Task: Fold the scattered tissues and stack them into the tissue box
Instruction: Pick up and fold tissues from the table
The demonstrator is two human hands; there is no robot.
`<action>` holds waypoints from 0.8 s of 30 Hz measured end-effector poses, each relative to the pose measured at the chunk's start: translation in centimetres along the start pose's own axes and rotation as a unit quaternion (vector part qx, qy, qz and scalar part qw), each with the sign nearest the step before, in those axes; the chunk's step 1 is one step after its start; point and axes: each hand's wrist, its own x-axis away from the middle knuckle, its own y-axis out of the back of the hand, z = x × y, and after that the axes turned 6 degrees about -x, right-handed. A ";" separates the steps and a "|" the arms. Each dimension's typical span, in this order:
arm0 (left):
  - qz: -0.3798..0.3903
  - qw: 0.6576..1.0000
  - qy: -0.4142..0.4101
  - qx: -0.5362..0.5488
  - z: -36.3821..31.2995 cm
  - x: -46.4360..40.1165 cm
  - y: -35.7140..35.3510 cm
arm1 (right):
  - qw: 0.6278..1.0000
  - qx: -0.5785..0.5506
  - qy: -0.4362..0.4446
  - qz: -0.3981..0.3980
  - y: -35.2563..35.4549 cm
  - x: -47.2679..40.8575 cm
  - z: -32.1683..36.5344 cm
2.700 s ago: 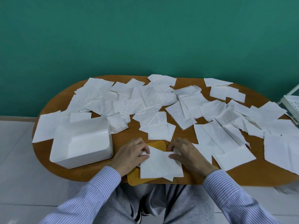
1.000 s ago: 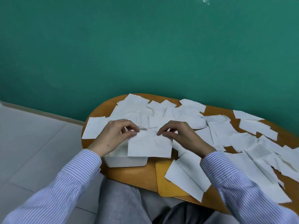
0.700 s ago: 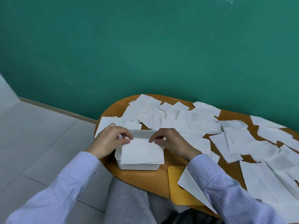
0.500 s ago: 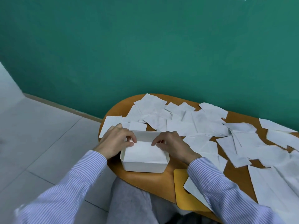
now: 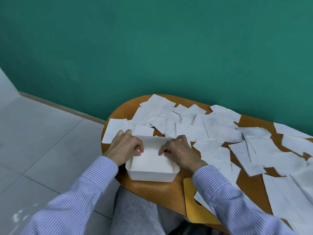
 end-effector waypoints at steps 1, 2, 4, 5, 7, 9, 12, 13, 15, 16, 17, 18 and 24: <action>-0.005 1.000 -0.009 -0.010 0.0 0.0 0.0 | 1.000 0.004 0.007 0.002 -0.1 0.1 -0.1; -0.013 1.000 -0.016 -0.017 0.0 0.0 0.0 | 1.000 0.002 0.017 -0.001 -0.2 0.3 -0.2; -0.043 0.999 -0.025 -0.018 -0.2 0.2 0.2 | 0.999 -0.019 0.028 -0.020 -0.1 0.7 -0.5; -0.061 0.998 -0.027 -0.016 -0.3 0.4 0.3 | 0.999 -0.032 0.027 -0.033 0.0 1.0 -0.7; -0.104 0.994 -0.037 -0.020 -0.8 1.1 0.4 | 0.997 -0.045 0.020 -0.058 0.5 1.8 -1.1; -0.139 0.988 -0.059 -0.031 -1.5 1.7 0.4 | 0.996 -0.042 0.008 -0.072 1.1 2.8 -1.4; -0.173 0.979 -0.099 -0.027 -3.3 2.4 -0.2 | 0.997 -0.006 -0.002 -0.082 2.2 4.6 -1.7; -0.178 0.977 -0.111 -0.031 -4.1 2.5 -0.3 | 0.996 0.007 -0.006 -0.085 2.4 5.4 -1.8; -0.177 0.974 -0.133 -0.045 -5.9 2.6 -0.7 | 0.996 0.023 -0.014 -0.088 2.6 6.9 -2.1; -0.174 0.973 -0.146 -0.051 -6.8 2.6 -0.9 | 0.995 0.028 -0.017 -0.091 2.7 7.8 -2.4; -0.170 0.971 -0.160 -0.057 -7.8 2.6 -1.0 | 0.995 0.033 -0.021 -0.093 2.7 8.8 -2.8; -0.169 0.969 -0.173 -0.059 -8.9 2.6 -1.2 | 0.994 0.038 -0.027 -0.095 2.7 9.8 -3.3; -0.159 0.958 -0.236 -0.019 -15.5 3.0 -2.3 | 0.989 0.028 -0.085 -0.121 2.0 16.8 -6.7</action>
